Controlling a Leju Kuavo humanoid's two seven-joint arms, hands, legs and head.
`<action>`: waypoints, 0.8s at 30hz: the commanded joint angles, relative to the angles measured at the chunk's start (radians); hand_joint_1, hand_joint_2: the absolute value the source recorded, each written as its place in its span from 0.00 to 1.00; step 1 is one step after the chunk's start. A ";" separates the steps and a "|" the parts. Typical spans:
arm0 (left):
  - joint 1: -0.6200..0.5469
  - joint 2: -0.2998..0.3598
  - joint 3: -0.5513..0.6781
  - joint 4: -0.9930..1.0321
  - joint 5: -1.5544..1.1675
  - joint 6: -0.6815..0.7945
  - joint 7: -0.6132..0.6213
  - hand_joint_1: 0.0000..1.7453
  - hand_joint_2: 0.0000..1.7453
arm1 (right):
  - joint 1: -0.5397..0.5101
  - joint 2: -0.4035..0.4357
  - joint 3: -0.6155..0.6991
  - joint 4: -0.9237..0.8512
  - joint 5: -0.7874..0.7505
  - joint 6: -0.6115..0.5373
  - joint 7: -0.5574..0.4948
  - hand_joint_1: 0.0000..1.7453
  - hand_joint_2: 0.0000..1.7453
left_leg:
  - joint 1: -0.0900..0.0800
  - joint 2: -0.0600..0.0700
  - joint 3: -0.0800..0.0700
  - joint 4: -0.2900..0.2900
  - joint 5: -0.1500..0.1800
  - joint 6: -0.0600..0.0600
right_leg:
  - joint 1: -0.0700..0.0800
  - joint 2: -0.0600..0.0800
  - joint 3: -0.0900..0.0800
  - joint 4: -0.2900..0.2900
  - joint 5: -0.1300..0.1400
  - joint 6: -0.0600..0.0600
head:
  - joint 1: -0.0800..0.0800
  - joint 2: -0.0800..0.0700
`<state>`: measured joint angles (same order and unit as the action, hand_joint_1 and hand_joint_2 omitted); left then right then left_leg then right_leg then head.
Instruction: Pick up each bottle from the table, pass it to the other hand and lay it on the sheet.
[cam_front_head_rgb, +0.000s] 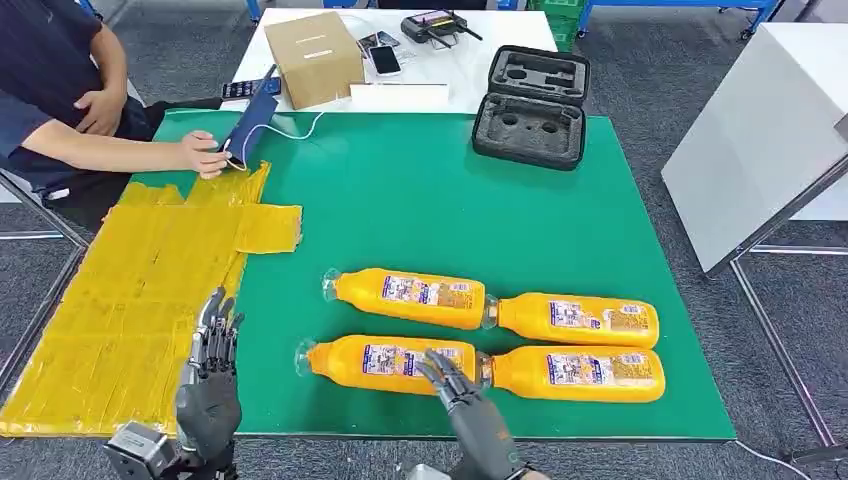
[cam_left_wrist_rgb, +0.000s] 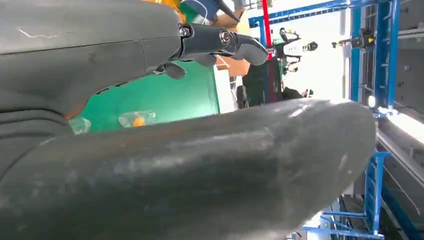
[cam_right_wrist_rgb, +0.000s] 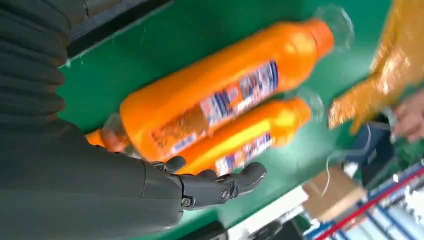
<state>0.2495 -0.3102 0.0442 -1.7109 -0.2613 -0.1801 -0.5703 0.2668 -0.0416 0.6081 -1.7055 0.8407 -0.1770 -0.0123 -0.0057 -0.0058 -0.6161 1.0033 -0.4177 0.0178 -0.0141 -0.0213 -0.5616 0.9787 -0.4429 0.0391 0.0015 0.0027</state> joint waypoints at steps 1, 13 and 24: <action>-0.043 0.040 -0.043 0.084 0.004 -0.002 0.018 0.00 0.00 | -0.158 -0.011 0.132 0.223 0.134 -0.018 0.101 0.00 1.00 | 0.001 0.002 0.004 -0.002 0.000 -0.001 | 0.001 0.003 0.004 -0.003 0.000 -0.001 | 0.000 0.000; -0.006 0.022 -0.011 0.042 -0.003 -0.011 0.022 0.00 0.00 | -0.147 0.000 0.066 0.113 0.342 -0.041 0.202 0.00 1.00 | 0.001 0.002 0.004 0.000 -0.002 -0.002 | 0.001 0.003 0.004 -0.001 -0.001 -0.002 | 0.000 0.000; -0.006 0.019 -0.010 0.041 -0.011 -0.021 0.017 0.00 0.00 | -0.134 0.022 0.007 0.087 0.333 -0.034 0.160 0.00 1.00 | 0.000 0.000 0.002 -0.001 -0.001 -0.001 | 0.000 0.001 0.002 -0.001 -0.001 -0.001 | 0.000 0.000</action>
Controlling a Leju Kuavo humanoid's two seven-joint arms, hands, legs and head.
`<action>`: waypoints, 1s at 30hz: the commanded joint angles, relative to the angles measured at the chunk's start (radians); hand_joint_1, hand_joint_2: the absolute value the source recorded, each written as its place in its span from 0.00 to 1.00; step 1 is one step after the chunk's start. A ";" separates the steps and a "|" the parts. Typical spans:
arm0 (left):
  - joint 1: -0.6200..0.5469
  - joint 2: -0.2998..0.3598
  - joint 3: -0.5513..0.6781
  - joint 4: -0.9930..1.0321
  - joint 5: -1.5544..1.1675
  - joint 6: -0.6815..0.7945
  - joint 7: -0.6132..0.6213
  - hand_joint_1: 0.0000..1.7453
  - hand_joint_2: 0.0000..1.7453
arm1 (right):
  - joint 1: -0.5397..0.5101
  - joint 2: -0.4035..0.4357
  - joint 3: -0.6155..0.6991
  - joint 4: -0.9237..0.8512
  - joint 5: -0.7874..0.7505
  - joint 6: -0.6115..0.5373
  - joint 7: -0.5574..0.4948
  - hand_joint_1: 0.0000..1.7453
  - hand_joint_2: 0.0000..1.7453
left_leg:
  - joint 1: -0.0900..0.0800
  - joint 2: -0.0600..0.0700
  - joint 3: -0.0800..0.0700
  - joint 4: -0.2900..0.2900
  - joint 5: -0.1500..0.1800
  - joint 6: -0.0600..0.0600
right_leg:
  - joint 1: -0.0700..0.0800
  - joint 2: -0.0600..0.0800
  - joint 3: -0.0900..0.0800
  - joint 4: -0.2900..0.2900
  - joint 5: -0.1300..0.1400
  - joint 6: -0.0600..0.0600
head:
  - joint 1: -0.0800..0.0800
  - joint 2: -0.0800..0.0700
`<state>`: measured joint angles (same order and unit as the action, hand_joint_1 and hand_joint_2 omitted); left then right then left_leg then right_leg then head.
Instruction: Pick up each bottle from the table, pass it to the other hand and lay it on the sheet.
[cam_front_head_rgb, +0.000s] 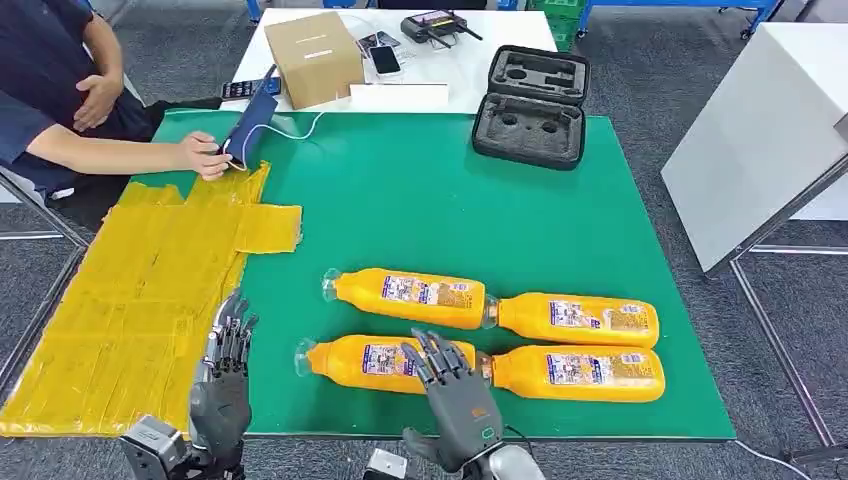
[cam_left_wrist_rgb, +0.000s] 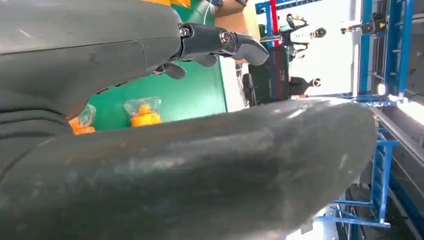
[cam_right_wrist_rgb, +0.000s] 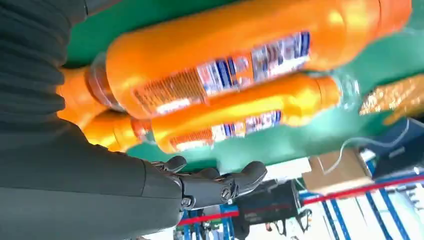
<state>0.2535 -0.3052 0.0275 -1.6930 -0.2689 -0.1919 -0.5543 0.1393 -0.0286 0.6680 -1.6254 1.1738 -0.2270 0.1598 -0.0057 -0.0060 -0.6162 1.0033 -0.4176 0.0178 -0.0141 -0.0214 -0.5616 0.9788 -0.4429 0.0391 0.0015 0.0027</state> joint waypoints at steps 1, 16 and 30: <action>-0.010 0.014 0.006 0.024 -0.003 -0.010 0.001 0.00 0.00 | -0.008 0.010 -0.054 0.013 0.002 0.021 -0.011 0.00 1.00 | 0.001 0.001 0.003 0.000 -0.001 -0.002 | 0.001 0.002 0.004 -0.001 -0.001 -0.001 | 0.000 0.000; -0.056 0.050 -0.069 0.058 0.017 -0.023 0.022 0.00 0.00 | -0.130 0.069 -0.168 0.317 -0.001 0.094 -0.008 0.00 1.00 | 0.000 0.001 0.003 -0.002 0.000 -0.001 | 0.000 0.001 0.003 -0.002 0.001 -0.001 | 0.000 0.000; -0.067 0.064 -0.102 0.067 0.030 -0.023 0.031 0.00 0.00 | -0.186 0.100 -0.159 0.427 0.059 0.124 -0.018 0.00 1.00 | 0.001 0.001 0.005 -0.002 0.000 -0.002 | 0.001 0.002 0.005 -0.003 0.000 -0.002 | 0.000 0.000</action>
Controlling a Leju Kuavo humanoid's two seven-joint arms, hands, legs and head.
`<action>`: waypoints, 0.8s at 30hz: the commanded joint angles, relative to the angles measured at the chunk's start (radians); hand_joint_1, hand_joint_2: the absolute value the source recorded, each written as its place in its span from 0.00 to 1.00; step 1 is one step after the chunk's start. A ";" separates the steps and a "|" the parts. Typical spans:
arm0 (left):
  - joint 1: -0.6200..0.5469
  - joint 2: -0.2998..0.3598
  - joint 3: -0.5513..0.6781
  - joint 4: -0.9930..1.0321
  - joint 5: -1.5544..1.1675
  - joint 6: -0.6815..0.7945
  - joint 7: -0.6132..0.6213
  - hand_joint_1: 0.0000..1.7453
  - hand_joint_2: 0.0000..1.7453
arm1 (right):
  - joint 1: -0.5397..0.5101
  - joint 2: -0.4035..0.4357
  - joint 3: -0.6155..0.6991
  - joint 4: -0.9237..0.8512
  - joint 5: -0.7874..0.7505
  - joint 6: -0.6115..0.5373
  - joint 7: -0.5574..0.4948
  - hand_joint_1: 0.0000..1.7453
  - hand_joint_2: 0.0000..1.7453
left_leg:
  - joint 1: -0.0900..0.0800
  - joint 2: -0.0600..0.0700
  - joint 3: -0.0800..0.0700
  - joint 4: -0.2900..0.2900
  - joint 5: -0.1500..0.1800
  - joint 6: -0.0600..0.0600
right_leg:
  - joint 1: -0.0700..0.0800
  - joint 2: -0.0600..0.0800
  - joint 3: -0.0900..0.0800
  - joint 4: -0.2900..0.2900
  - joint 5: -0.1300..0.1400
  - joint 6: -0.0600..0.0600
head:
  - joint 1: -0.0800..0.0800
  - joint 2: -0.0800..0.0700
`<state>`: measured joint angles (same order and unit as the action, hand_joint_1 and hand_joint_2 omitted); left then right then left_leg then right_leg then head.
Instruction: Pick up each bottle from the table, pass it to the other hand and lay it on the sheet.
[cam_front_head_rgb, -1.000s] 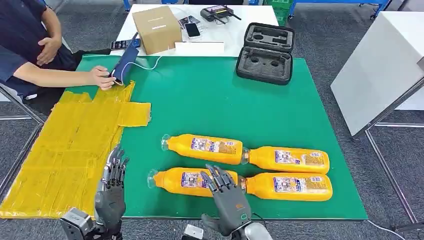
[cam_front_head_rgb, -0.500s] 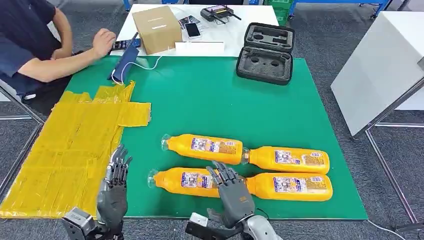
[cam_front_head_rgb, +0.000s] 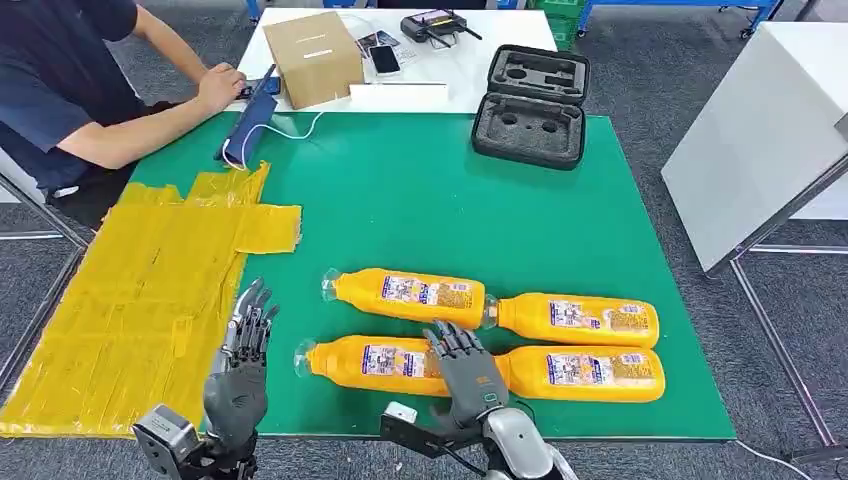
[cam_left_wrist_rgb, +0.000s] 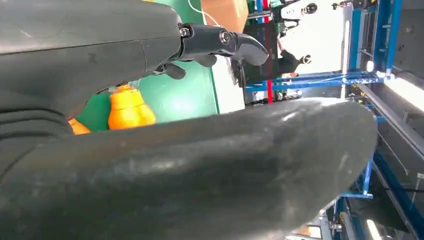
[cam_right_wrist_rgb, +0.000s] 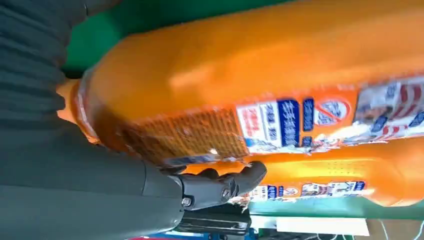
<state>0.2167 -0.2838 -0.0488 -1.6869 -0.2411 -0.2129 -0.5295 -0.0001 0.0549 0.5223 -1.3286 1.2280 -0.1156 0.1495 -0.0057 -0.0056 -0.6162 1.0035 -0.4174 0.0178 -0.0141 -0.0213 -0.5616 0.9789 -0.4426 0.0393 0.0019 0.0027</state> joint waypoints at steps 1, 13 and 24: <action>-0.035 0.046 -0.032 0.066 0.004 -0.005 0.007 0.00 0.00 | -0.063 0.011 0.009 0.159 0.023 0.050 -0.018 0.00 1.00 | 0.001 0.000 0.005 -0.002 -0.001 -0.002 | 0.001 0.002 0.005 -0.002 0.000 -0.002 | 0.000 0.000; -0.064 0.037 -0.007 0.123 0.047 0.017 -0.037 0.00 0.00 | -0.188 -0.021 0.281 0.478 -0.071 0.196 -0.085 1.00 1.00 | 0.002 0.007 0.021 -0.003 -0.006 -0.005 | 0.002 0.008 0.007 -0.004 0.000 -0.004 | 0.000 0.000; -0.060 0.022 0.022 0.087 0.055 0.045 -0.030 0.00 0.00 | -0.180 -0.026 0.286 0.486 -0.072 0.192 -0.049 1.00 1.00 | 0.005 0.013 0.041 -0.004 -0.014 -0.009 | 0.005 0.014 0.024 -0.005 -0.005 -0.010 | 0.000 0.000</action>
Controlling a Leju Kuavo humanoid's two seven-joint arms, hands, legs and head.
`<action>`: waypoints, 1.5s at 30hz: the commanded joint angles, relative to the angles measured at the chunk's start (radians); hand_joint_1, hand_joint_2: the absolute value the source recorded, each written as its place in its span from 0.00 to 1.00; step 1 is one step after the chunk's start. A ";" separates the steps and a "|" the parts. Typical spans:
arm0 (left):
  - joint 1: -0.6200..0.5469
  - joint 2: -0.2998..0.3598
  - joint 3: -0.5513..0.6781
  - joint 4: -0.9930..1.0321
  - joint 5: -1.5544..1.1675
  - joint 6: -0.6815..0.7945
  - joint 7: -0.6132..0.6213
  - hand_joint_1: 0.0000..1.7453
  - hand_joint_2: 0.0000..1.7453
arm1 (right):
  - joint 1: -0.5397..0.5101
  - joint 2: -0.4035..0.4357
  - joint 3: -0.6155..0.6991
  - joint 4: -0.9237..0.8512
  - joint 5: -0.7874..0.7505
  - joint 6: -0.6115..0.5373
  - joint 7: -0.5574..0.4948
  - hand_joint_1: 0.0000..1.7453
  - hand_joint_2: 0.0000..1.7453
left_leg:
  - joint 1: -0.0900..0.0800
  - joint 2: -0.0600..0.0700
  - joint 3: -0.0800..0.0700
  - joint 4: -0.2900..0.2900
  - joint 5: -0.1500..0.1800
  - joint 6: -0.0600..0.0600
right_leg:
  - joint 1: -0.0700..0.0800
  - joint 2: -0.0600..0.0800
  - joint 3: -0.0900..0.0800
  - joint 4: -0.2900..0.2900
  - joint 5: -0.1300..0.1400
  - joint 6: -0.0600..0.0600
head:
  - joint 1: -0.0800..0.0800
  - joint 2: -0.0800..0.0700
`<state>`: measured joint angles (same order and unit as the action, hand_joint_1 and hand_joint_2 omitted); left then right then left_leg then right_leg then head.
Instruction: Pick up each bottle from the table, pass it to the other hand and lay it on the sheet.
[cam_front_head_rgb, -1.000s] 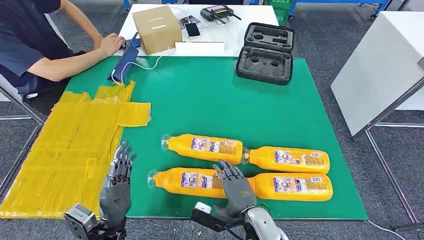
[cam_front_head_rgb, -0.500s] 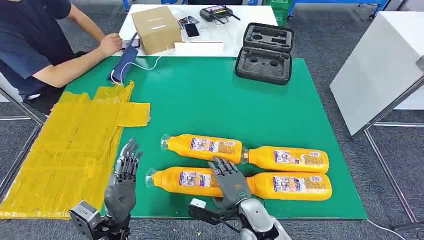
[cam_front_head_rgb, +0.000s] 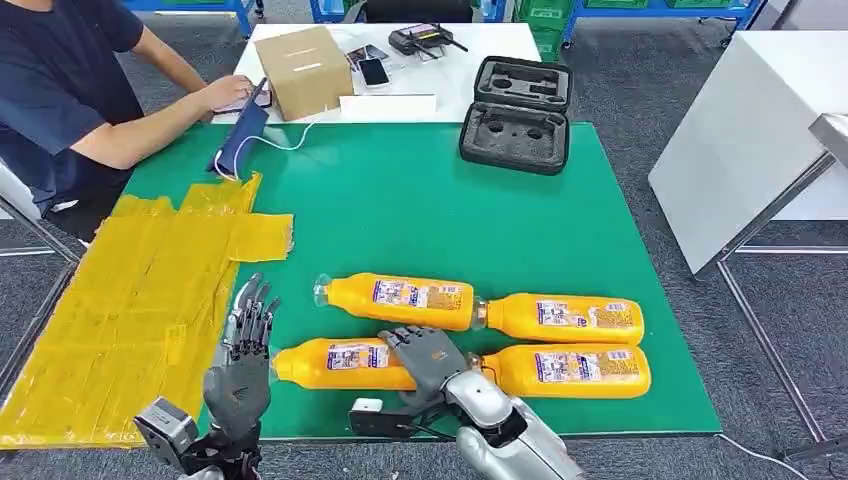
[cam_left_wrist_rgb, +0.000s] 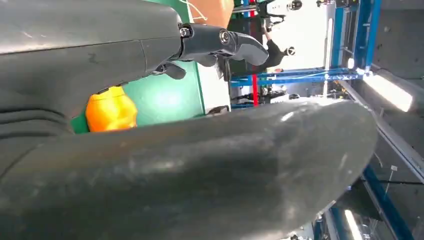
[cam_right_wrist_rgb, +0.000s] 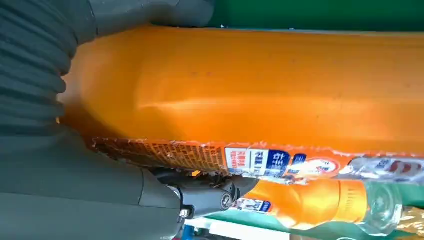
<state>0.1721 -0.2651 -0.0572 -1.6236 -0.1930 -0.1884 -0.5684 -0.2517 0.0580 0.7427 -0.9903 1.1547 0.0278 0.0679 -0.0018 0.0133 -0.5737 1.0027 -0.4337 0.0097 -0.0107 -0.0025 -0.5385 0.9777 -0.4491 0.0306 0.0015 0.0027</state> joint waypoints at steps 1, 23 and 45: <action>-0.012 -0.005 0.041 0.013 0.008 0.035 0.013 0.00 0.00 | 0.077 -0.027 0.061 0.148 0.005 0.037 0.051 1.00 1.00 | 0.001 -0.005 -0.001 -0.003 0.003 -0.001 | 0.001 -0.004 0.001 -0.004 0.001 -0.001 | 0.000 0.000; 0.075 -0.084 0.171 -0.178 -0.059 0.437 0.128 0.00 1.00 | 0.430 0.059 -0.223 -0.647 -0.412 -0.277 -0.065 1.00 1.00 | 0.003 -0.015 -0.020 0.001 0.002 0.000 | 0.003 -0.010 -0.001 0.001 -0.004 0.002 | 0.000 0.000; 0.180 0.061 -0.114 -0.124 0.430 -0.201 0.309 0.00 1.00 | 0.321 0.083 -0.082 -0.514 -0.503 -0.229 -0.206 1.00 1.00 | 0.003 -0.014 -0.023 -0.001 0.003 0.000 | 0.003 -0.010 -0.005 -0.001 -0.002 0.001 | 0.000 0.000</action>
<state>0.3458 -0.2948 -0.0497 -1.7891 0.2152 -0.4074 -0.2644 0.1394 0.1438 0.5868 -1.6270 0.6519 -0.2163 -0.1255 0.0008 -0.0025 -0.5989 1.0036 -0.4308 0.0103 -0.0083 -0.0145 -0.5457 0.9786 -0.4520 0.0326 0.0015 0.0027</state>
